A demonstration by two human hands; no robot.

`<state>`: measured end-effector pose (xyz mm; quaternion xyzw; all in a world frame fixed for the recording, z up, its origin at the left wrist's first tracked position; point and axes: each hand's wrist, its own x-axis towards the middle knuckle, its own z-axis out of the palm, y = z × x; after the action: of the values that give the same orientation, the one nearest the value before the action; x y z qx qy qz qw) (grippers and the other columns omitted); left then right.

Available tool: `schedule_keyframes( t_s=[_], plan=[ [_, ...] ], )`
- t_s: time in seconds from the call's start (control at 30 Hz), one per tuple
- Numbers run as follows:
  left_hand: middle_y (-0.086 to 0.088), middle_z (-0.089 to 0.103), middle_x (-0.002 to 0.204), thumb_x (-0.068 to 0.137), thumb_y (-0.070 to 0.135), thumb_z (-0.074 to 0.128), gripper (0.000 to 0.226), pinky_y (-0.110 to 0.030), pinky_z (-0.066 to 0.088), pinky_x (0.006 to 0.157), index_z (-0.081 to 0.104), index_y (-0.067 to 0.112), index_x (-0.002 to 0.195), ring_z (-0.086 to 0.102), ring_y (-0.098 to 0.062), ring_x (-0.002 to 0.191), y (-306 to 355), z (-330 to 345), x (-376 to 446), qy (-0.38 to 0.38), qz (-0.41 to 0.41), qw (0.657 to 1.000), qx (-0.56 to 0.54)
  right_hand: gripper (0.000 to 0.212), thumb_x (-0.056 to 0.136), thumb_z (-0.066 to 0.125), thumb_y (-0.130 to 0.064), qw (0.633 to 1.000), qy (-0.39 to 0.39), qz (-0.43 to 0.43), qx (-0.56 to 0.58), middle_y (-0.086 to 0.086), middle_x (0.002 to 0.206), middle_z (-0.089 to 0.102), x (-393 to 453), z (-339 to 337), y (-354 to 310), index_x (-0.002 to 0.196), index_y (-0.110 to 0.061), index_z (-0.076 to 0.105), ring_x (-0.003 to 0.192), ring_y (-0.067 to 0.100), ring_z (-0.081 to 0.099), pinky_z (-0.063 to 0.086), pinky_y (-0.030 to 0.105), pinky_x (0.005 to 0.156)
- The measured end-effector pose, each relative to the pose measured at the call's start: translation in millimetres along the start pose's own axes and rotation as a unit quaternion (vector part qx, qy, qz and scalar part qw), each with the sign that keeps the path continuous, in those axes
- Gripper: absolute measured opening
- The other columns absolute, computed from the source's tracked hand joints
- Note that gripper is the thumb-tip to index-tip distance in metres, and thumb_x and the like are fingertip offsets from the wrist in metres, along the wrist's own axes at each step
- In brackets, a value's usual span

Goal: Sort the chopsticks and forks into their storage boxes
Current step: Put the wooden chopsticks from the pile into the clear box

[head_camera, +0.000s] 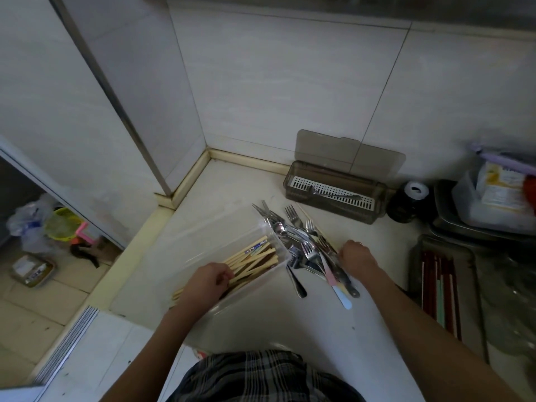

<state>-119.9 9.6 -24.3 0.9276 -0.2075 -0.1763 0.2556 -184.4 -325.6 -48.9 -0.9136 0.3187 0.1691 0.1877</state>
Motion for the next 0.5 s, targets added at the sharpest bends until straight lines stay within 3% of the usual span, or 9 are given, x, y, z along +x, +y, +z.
schedule_keyframes(
  t_s=[0.07, 0.13, 0.23, 0.37, 0.43, 0.5],
  plan=[
    [-0.004, 0.065, 0.091, 0.082, 0.002, 0.055, 0.022, -0.024, 0.042, 0.074, 0.069, 0.018, 0.087, 0.056, -0.017, 0.08, 0.5, -1.6, 0.8, -0.008, 0.001, 1.0, 0.001, 0.03, 0.092, 0.049, -0.02, 0.999, -0.034, -0.002, 0.005, 0.02, 0.116, 0.056, 1.6, -1.2, -1.7, 0.113, 0.001, 0.05, 0.108, 0.035, 0.054, 0.044, 0.035, 0.087],
    [-0.004, 0.065, 0.088, 0.08, 0.002, 0.056, 0.024, -0.026, 0.043, 0.073, 0.066, 0.024, 0.082, 0.057, -0.018, 0.079, 1.9, -2.8, 1.4, -0.015, 0.005, 1.0, 0.004, 0.03, 0.094, 0.046, -0.015, 0.999, -0.022, -0.017, 0.019, 0.021, 0.118, 0.054, -3.8, -5.6, -1.7, 0.119, 0.002, 0.042, 0.109, 0.036, 0.054, 0.043, 0.037, 0.088],
    [0.0, 0.061, 0.084, 0.08, 0.005, 0.056, 0.022, -0.026, 0.042, 0.071, 0.067, 0.023, 0.084, 0.056, -0.019, 0.079, 3.6, -1.5, 3.7, -0.001, 0.001, 1.0, 0.015, 0.035, 0.091, 0.043, -0.006, 0.997, 0.078, -0.013, -0.006, 0.011, 0.109, 0.057, -15.1, -17.3, 1.7, 0.124, -0.009, 0.033, 0.103, 0.03, 0.057, 0.041, 0.037, 0.085],
    [0.002, 0.061, 0.086, 0.083, 0.014, 0.059, 0.016, -0.028, 0.045, 0.072, 0.06, 0.03, 0.081, 0.06, -0.022, 0.084, 5.7, 0.8, 5.3, 0.015, -0.018, 0.999, 0.029, 0.039, 0.081, 0.043, 0.006, 0.969, 0.235, -0.068, 0.018, 0.009, 0.09, 0.059, -30.7, -33.1, 3.8, 0.113, -0.016, 0.047, 0.092, 0.032, 0.056, 0.035, 0.037, 0.076],
    [-0.001, 0.063, 0.089, 0.089, 0.018, 0.055, 0.009, -0.031, 0.047, 0.071, 0.061, 0.024, 0.086, 0.06, -0.023, 0.083, 13.4, -2.4, -0.2, 0.106, 0.007, 0.994, 0.03, 0.038, 0.084, 0.047, 0.004, 0.946, 0.285, -0.153, 0.012, 0.006, 0.09, 0.062, -37.1, -34.2, 1.1, 0.113, -0.019, 0.056, 0.091, 0.031, 0.058, 0.035, 0.037, 0.076],
    [-0.007, 0.064, 0.092, 0.09, 0.022, 0.048, 0.018, -0.034, 0.048, 0.073, 0.063, 0.012, 0.096, 0.059, -0.026, 0.084, 24.7, -6.5, -7.7, 0.229, 0.062, 0.971, 0.043, 0.036, 0.083, 0.056, -0.001, 0.923, 0.297, -0.242, -0.019, 0.002, 0.089, 0.064, -44.7, -32.1, -8.9, 0.111, -0.023, 0.062, 0.088, 0.028, 0.059, 0.036, 0.038, 0.078]
  ],
)
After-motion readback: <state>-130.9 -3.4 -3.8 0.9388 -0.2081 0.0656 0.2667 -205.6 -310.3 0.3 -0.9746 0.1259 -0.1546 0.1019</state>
